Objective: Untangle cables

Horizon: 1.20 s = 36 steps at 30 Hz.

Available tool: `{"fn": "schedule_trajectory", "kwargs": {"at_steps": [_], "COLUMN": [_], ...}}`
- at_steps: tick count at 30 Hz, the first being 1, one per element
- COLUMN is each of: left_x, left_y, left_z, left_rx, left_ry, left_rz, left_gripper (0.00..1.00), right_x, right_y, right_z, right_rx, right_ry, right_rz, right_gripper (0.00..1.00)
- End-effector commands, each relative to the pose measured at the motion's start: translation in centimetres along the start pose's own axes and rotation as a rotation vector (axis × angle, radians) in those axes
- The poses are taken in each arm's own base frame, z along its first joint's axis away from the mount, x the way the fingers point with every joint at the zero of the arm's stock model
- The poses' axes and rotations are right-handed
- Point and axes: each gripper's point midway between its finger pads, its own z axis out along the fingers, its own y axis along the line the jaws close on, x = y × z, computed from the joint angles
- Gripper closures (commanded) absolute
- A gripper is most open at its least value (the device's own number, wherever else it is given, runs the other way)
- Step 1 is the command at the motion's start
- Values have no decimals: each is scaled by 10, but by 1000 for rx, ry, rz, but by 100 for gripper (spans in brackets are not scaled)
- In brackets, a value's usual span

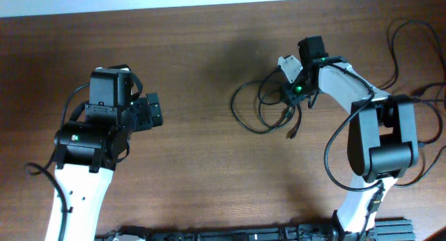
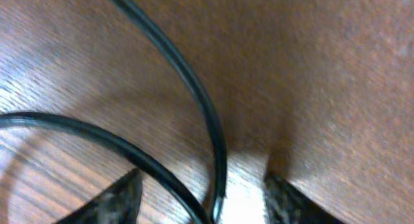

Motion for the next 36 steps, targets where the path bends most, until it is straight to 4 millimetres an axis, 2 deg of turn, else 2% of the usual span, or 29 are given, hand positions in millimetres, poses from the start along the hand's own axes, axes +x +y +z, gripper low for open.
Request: {"fn": "schedule_trajectory", "kwargs": {"at_steps": [1,2,3,7,10,12,13,15,16,17,18,19,20,24,26,28,30,34,35,36], "left_x": [-3,-3,-3,-3,-3,-3,-3,-3,-3,-3,-3,-3,-3,-3,-3,-3,-3,-3,-3,-3], "left_y": [4,4,4,4,4,4,4,4,4,4,4,4,4,4,4,4,4,4,4,4], "left_z": [-5,-5,-5,-5,-5,-5,-5,-5,-5,-5,-5,-5,-5,-5,-5,-5,-5,-5,-5,-5], "left_rx": [-9,-9,-9,-9,-9,-9,-9,-9,-9,-9,-9,-9,-9,-9,-9,-9,-9,-9,-9,-9], "left_ry": [-19,-19,-18,-19,-19,-19,-19,-19,-19,-19,-19,-19,-19,-19,-19,-19,-19,-19,-19,-19], "left_rz": [-3,-3,-3,-3,-3,-3,-3,-3,-3,-3,-3,-3,-3,-3,-3,-3,-3,-3,-3,-3], "left_gripper": [1,1,1,1,1,1,2,1,1,1,1,1,1,1,1,1,1,1,1,1], "right_x": [10,10,8,-5,-42,-79,-106,-144,-162,-168,-169,-160,-144,-93,-70,-55,-38,-25,-25,-26], "right_y": [18,20,19,6,-19,-42,-60,-82,-98,-109,-130,-155,-181,-243,-268,-280,-288,-289,-288,-287], "right_z": [24,26,27,21,-10,-53,-89,-146,-183,-201,-225,-240,-246,-253,-259,-256,-245,-217,-212,-209], "right_rx": [-45,-47,-44,17,134,250,345,456,509,532,563,584,599,523,483,389,364,340,335,332], "right_ry": [54,56,51,23,-39,-110,-168,-283,-368,-411,-466,-500,-512,-562,-597,-618,-579,-496,-486,-481], "right_rz": [-6,-11,-13,-4,-13,9,29,49,72,96,169,265,364,653,787,828,862,872,872,871], "right_gripper": [58,73,96,96,96,96,96,96,96,96,96,96,96,96,96,96,92,96,90,76]}}
